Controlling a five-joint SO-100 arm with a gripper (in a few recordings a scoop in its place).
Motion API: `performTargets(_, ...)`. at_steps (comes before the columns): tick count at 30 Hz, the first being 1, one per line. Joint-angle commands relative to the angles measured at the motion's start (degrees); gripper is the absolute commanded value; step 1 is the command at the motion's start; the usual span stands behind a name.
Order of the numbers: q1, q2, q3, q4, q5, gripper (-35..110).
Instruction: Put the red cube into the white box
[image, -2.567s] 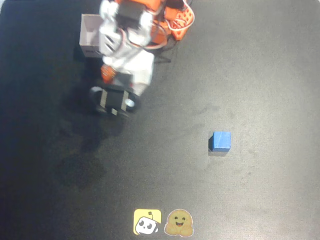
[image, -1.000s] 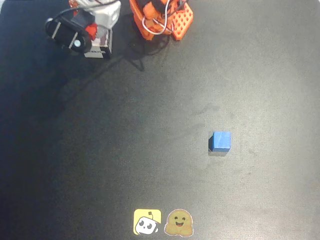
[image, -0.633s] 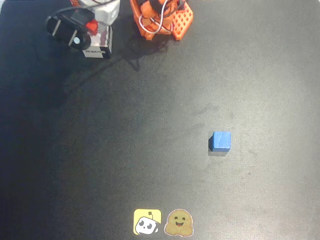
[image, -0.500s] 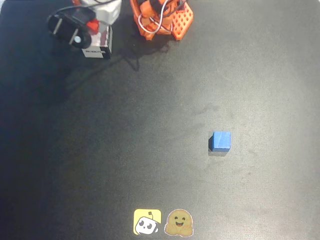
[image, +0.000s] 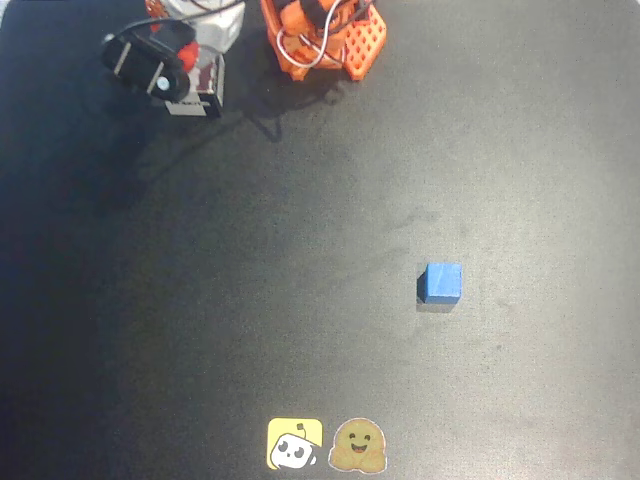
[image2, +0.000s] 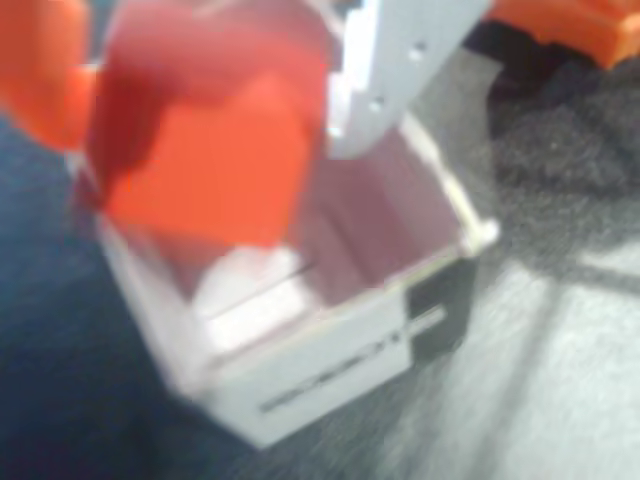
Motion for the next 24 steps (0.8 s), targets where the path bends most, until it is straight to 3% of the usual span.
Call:
performTargets(1, -0.4, 1.8, -0.7, 0.3, -1.1, 23)
performTargets(6, 1.1, 3.0, 0.4, 0.2, -0.7, 15)
performTargets(9, 2.9, 2.7, 0.3, 0.4, -0.4, 0)
performTargets(19, -4.0, 1.7, -1.6, -3.7, 4.7, 0)
performTargets(24, -11.2, -10.5, -8.3, -7.0, 8.3, 0)
